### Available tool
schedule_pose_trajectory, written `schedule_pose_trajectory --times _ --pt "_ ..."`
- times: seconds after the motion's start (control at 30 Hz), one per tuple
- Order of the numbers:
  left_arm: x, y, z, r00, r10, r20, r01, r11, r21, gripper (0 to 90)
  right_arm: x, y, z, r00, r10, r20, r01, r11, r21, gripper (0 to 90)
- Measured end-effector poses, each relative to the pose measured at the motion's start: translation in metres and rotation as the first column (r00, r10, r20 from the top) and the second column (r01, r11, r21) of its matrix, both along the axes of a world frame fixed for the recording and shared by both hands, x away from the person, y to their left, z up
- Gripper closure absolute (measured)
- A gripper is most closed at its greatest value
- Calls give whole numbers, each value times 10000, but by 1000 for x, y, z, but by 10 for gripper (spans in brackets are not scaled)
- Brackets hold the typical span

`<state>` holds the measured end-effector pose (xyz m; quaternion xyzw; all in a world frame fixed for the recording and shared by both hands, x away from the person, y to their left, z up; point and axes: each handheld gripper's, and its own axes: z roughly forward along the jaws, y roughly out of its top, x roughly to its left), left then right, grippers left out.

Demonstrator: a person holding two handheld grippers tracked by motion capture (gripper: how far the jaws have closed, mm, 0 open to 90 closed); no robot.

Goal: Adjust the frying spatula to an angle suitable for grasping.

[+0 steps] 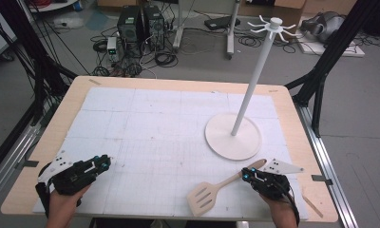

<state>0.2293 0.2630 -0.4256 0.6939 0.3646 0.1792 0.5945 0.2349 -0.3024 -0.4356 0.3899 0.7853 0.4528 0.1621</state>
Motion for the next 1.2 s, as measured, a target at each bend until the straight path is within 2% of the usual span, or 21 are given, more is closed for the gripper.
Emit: schedule_pose_trajectory --times 0.07,0.17,0.23,0.3,0.4,0.5,0.57,0.67,0.73,0.77,0.87,0.97,1.1,1.2 --pt "1 -14 3 9988 -479 -17 479 9988 104 823 -1 -3 0 9996 -270 -29 270 9996 12 834" --pt "4 -39 4 9914 -1301 -132 1305 9907 376 841 -3 -9 0 9978 -660 -23 660 9977 125 851" --pt "6 -55 4 9861 -1652 -190 1658 9857 312 841 -6 -10 1 9986 -526 -8 526 9984 189 873" --pt "9 -67 4 9835 -1797 -206 1804 9827 419 838 -11 -5 1 9999 127 -70 -126 9997 212 887" --pt "13 -69 4 9858 -1664 -215 1675 9840 607 837 -16 7 -2 9918 1243 -284 -1238 9922 172 890" --pt "17 -63 4 9901 -1389 -200 1401 9865 849 836 -20 23 -7 9738 2194 -606 -2176 9754 345 890" --pt "18 -59 5 9924 -1223 -159 1232 9890 824 833 -20 35 -10 9625 2611 -735 -2597 9653 288 890" --pt "19 -52 5 9943 -1059 -144 1067 9912 787 831 -19 50 -13 9507 2940 -982 -2956 9553 -19 891" --pt "20 -49 4 9953 -955 -141 963 9923 777 829 -18 56 -16 9498 2893 -1189 -2944 9553 -273 891" --pt "20 -46 4 9958 -911 -122 918 9925 806 828 -17 58 -17 9478 2961 -1180 -3027 9522 -419 891" --pt "20 -41 5 9969 -773 -118 779 9939 778 825 -14 62 -16 9546 2699 -1258 -2756 9608 -301 892" --pt "19 -35 5 9979 -637 -123 645 9954 710 819 -11 68 -14 9655 2358 -1102 -2410 9699 -360 891" --pt "18 -31 5 9984 -543 -127 550 9958 733 819 -7 79 -15 9708 2144 -1075 -2235 9713 -818 892" --pt "18 -30 5 9984 -542 -155 552 9956 756 819 -6 81 -14 9717 2034 -1197 -2136 9737 -795 892"
